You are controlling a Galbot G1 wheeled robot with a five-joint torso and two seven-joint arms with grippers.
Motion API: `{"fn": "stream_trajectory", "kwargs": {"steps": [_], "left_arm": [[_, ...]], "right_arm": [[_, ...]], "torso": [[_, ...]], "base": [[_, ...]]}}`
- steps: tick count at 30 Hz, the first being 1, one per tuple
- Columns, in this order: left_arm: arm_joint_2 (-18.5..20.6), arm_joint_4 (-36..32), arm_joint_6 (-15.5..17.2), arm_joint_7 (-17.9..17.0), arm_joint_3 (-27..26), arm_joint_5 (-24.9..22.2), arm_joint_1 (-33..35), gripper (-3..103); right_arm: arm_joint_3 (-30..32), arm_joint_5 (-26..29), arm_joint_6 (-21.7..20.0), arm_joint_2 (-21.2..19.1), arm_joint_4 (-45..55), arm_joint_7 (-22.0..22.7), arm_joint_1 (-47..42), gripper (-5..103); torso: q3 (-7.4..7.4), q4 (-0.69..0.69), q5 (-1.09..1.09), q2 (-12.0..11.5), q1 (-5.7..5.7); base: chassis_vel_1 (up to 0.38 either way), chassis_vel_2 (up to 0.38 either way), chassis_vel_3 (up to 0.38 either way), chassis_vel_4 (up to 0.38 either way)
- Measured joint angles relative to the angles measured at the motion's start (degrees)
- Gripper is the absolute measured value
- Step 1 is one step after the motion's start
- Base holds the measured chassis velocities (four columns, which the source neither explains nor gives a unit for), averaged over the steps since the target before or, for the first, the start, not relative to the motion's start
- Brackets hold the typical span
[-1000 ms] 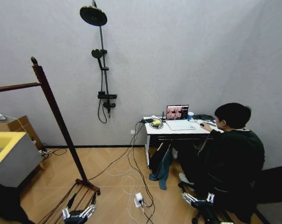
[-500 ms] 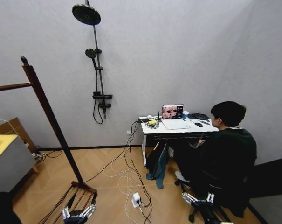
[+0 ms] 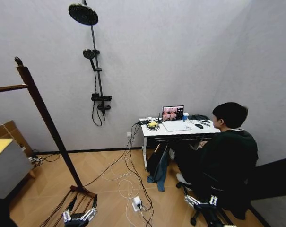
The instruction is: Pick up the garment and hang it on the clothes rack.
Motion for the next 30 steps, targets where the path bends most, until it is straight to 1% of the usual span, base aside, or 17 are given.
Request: {"fn": "stream_trajectory", "kwargs": {"steps": [8,30], "left_arm": [[0.0,0.0,0.0,0.0,0.0,0.0,-0.01,100],[0.0,0.0,0.0,0.0,0.0,0.0,0.0,100]], "right_arm": [[0.0,0.0,0.0,0.0,0.0,0.0,0.02,100],[0.0,0.0,0.0,0.0,0.0,0.0,0.01,100]], "torso": [[0.02,0.01,-0.01,-0.03,0.08],[0.0,0.0,0.0,-0.01,0.03]], "base": [[-0.107,0.126,0.118,-0.117],[0.005,-0.004,-0.006,0.006]]}}
